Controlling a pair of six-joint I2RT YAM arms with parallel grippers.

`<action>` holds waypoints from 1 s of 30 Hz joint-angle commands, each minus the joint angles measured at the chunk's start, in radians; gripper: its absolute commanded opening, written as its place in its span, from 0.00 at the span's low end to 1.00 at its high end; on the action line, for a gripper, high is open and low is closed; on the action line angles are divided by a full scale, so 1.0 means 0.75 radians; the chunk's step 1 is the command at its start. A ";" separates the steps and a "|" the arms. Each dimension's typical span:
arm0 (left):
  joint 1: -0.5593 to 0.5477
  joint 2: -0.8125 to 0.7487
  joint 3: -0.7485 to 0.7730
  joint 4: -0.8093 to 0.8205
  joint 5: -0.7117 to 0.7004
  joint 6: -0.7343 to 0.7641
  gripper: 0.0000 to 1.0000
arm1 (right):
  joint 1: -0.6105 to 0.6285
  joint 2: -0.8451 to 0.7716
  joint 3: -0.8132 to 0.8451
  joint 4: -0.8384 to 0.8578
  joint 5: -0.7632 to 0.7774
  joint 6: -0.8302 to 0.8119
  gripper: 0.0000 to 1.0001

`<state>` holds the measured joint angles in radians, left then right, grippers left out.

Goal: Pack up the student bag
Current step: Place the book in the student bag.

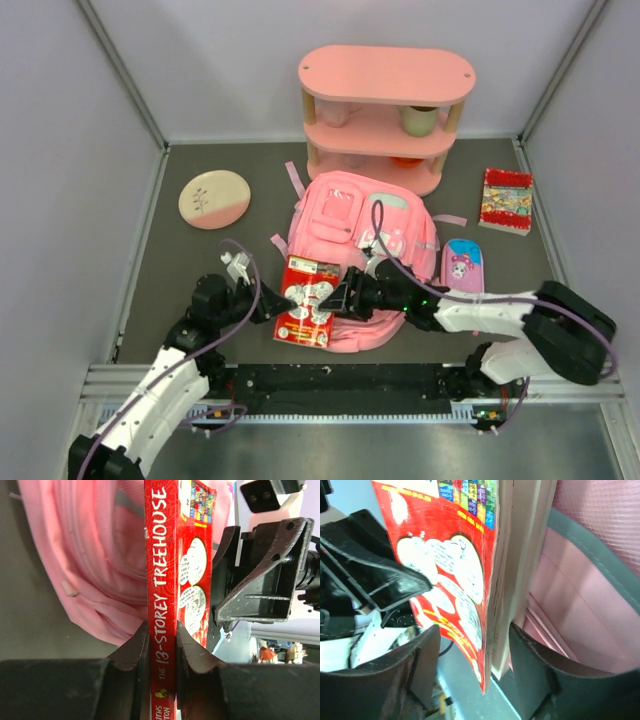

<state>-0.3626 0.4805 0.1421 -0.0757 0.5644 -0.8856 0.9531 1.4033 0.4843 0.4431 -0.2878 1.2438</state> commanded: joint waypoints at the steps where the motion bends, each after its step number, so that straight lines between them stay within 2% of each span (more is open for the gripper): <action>1: -0.009 0.004 0.283 -0.220 0.031 0.260 0.00 | -0.017 -0.306 0.031 -0.553 0.297 -0.287 0.65; 2: -0.009 0.024 0.321 -0.236 0.049 0.325 0.00 | -0.025 -0.458 0.039 -0.704 0.334 -0.337 0.70; 4: -0.009 0.053 0.422 -0.247 0.163 0.377 0.00 | -0.041 -0.602 0.074 -0.799 0.408 -0.498 0.79; 5: -0.011 0.091 0.450 -0.249 0.206 0.413 0.00 | -0.050 -0.712 0.094 -0.858 0.408 -0.557 0.81; 8: -0.018 0.175 0.551 -0.237 0.392 0.491 0.00 | -0.084 -0.874 0.199 -1.009 0.425 -0.750 0.88; 12: -0.030 0.265 0.647 -0.198 0.644 0.534 0.00 | -0.156 -0.940 0.342 -1.094 0.360 -0.922 0.94; 18: -0.107 0.327 0.731 -0.192 0.830 0.606 0.00 | -0.199 -0.847 0.544 -1.139 0.172 -1.151 0.99; 24: -0.245 0.386 0.774 -0.175 0.845 0.633 0.00 | -0.201 -0.652 0.659 -1.145 -0.188 -1.313 0.99; 30: -0.339 0.421 0.782 -0.116 0.802 0.622 0.00 | -0.199 -0.597 0.647 -1.114 -0.479 -1.317 0.98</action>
<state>-0.5774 0.7967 0.6712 -0.3195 1.1324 -0.4389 0.7918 0.9440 0.9451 -0.4278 -0.3973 0.2867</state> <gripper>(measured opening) 0.231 0.987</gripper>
